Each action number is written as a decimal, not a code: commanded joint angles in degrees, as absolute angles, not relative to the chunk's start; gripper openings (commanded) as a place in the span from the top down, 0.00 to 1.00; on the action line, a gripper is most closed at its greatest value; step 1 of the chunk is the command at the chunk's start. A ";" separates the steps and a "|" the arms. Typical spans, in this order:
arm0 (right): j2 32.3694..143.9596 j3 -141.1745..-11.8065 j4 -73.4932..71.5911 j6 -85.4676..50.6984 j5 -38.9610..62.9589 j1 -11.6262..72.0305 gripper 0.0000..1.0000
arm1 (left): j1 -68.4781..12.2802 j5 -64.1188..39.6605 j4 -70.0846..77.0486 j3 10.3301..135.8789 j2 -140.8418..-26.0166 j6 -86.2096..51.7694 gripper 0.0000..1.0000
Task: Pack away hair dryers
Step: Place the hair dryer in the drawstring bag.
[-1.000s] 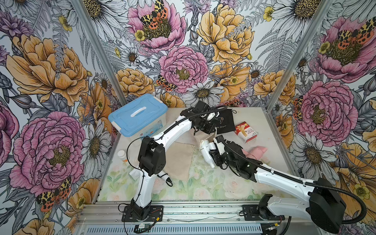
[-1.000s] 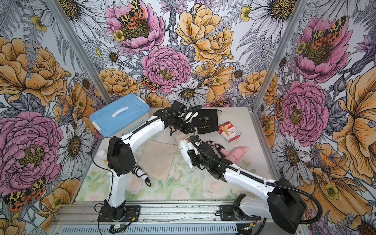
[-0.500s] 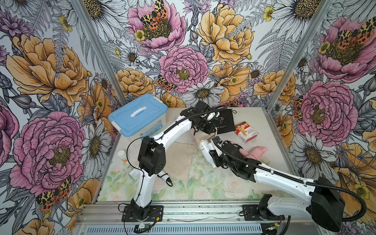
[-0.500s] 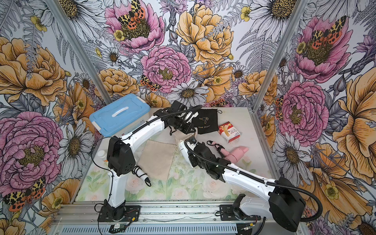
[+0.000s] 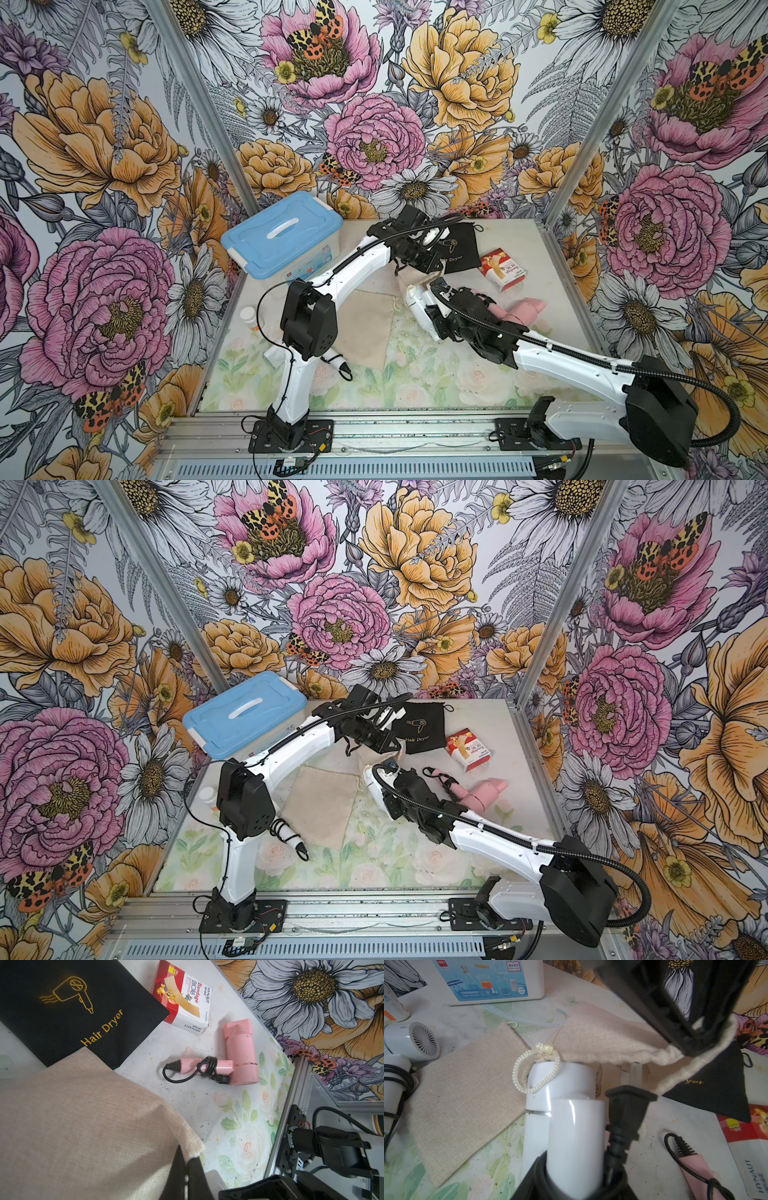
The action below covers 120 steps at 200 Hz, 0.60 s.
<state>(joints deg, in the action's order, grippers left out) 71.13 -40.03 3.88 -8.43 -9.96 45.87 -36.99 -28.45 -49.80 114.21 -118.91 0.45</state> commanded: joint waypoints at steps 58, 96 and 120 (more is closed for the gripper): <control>67.91 -38.57 -4.80 -6.15 -7.43 44.09 0.79 | -36.17 -36.12 -48.53 115.07 -114.69 -2.15 1.00; 67.41 -37.89 -6.25 -5.52 -7.53 44.05 0.79 | -35.27 -40.44 -48.58 115.65 -115.63 -4.00 1.00; 67.50 -37.62 -7.18 -5.49 -7.29 44.09 0.79 | -34.90 -42.60 -48.55 116.56 -116.28 -4.78 1.00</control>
